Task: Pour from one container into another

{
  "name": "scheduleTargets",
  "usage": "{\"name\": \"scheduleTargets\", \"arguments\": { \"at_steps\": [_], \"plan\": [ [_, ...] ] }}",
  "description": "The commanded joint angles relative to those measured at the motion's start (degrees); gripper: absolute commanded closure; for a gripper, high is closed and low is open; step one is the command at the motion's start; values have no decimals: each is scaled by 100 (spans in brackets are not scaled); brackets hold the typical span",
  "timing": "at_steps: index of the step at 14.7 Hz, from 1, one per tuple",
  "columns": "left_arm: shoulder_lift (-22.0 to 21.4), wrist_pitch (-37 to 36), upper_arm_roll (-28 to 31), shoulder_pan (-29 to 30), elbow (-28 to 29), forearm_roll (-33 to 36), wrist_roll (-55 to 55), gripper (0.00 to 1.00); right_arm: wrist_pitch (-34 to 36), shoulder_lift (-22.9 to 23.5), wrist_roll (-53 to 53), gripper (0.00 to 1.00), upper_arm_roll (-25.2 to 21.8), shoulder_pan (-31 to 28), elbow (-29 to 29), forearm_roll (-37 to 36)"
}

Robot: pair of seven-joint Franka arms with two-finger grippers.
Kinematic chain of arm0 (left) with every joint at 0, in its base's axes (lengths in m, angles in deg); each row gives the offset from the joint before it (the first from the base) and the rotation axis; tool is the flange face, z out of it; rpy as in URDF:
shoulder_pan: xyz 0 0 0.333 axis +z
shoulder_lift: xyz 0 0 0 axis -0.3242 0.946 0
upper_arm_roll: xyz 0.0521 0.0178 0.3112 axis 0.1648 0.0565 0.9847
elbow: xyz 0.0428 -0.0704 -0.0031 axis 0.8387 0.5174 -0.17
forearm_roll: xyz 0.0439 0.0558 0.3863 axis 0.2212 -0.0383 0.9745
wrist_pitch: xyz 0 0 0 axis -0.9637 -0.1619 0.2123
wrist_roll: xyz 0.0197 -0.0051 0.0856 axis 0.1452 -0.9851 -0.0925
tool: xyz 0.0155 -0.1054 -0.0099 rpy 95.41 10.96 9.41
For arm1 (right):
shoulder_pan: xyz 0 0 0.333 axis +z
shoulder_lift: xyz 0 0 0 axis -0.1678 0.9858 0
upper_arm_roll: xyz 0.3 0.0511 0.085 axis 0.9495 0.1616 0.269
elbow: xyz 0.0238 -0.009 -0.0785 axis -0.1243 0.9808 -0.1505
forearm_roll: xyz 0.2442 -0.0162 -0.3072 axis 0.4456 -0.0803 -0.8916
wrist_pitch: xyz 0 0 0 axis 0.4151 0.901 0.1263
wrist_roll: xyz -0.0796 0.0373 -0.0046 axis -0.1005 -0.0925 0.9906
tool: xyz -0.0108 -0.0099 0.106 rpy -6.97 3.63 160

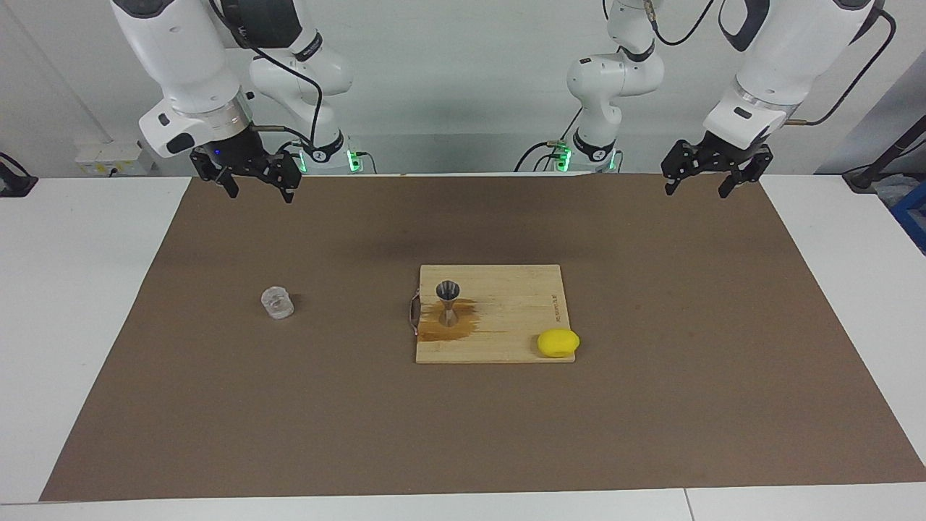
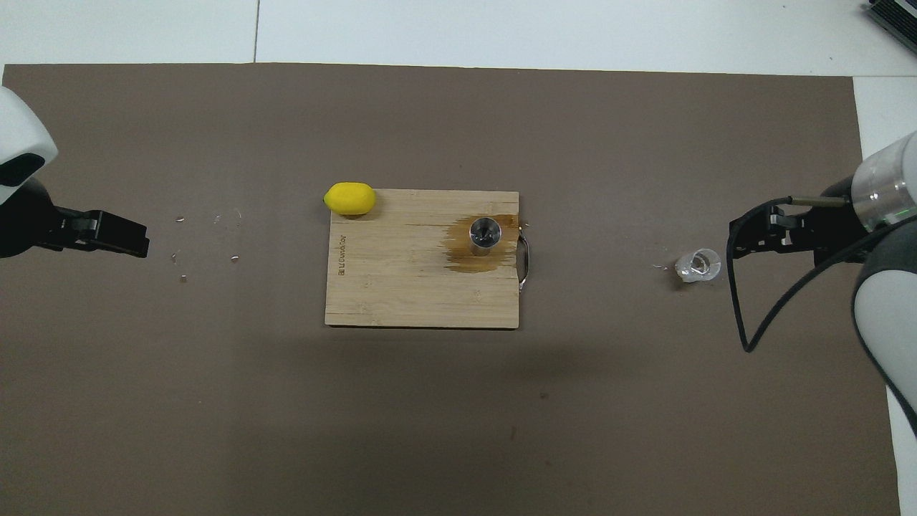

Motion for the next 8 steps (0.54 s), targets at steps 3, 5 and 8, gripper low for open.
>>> {"name": "scheduleTargets", "arguments": {
  "at_steps": [3, 5, 8],
  "plan": [
    [-92, -32, 5, 10, 97, 98, 4, 0, -189, -158, -500, 0, 13, -109, 246, -32],
    [-92, -32, 5, 10, 97, 98, 4, 0, -189, -158, -465, 0, 13, -109, 255, -24],
    [-92, -32, 5, 10, 97, 98, 4, 0, -189, -158, -465, 0, 13, -109, 255, -15]
  ]
}}
